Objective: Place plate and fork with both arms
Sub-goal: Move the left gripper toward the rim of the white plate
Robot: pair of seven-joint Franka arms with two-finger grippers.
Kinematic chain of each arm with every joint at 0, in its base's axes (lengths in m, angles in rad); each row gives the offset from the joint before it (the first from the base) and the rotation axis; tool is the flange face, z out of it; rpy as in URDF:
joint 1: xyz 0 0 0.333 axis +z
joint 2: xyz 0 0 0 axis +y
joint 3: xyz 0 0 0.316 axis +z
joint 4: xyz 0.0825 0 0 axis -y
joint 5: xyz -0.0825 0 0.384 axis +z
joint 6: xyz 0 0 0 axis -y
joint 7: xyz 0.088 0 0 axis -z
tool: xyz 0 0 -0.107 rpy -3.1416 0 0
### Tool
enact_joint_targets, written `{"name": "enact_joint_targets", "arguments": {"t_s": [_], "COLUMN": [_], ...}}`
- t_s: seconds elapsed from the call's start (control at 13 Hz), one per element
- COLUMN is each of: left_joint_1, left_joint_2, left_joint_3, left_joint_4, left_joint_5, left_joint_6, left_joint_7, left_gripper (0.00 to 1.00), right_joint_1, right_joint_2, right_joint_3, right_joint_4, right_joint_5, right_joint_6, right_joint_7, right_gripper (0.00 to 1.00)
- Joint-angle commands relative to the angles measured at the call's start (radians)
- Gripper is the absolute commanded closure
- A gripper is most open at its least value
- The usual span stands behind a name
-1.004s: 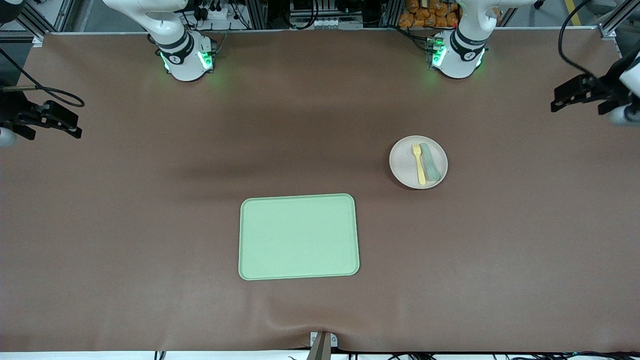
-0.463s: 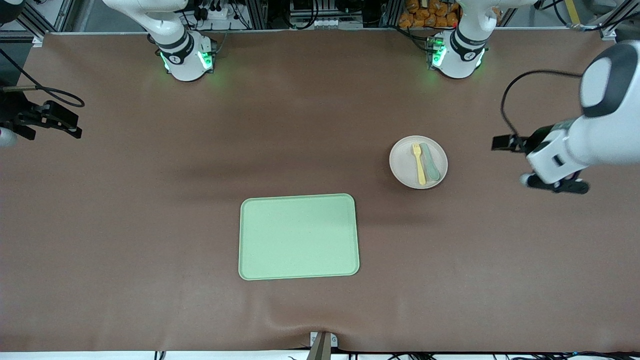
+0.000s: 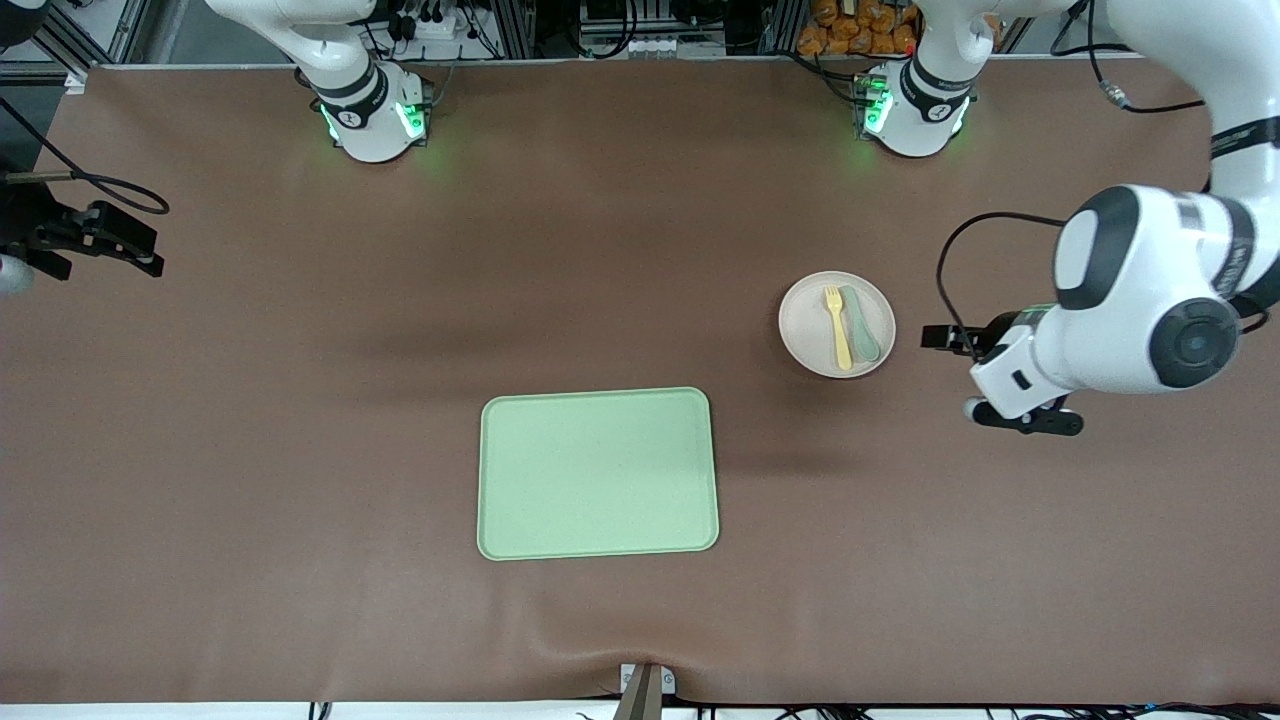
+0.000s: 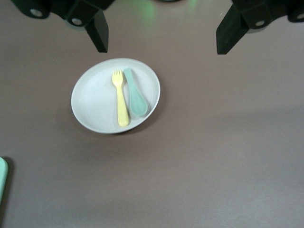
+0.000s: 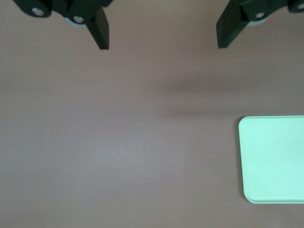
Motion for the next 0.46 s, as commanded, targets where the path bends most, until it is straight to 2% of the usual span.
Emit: {"name": "enact_joint_targets", "arguments": {"t_s": [0.0,0.39], "left_joint_1": [-0.040,-0.056], "left_joint_2": [-0.030,-0.054], "left_joint_3": [0.002,0.002], "left_joint_4": [-0.130,-0.353], "left_joint_5": [-0.013,-0.006], "left_joint_6": [0.089,0.218], "left_joint_7": [-0.066,-0.079], "left_gripper": [0.00,0.00], "right_joint_1": [-0.018,-0.018], "right_joint_2": [0.009,0.009], "right_joint_3": [0.016,0.016], "right_joint_4": [0.022,0.022], "right_joint_5": [-0.002,-0.002], "right_joint_6": [-0.012,-0.012], "right_joint_7": [0.011,0.011], "right_gripper": [0.00,0.00]}}
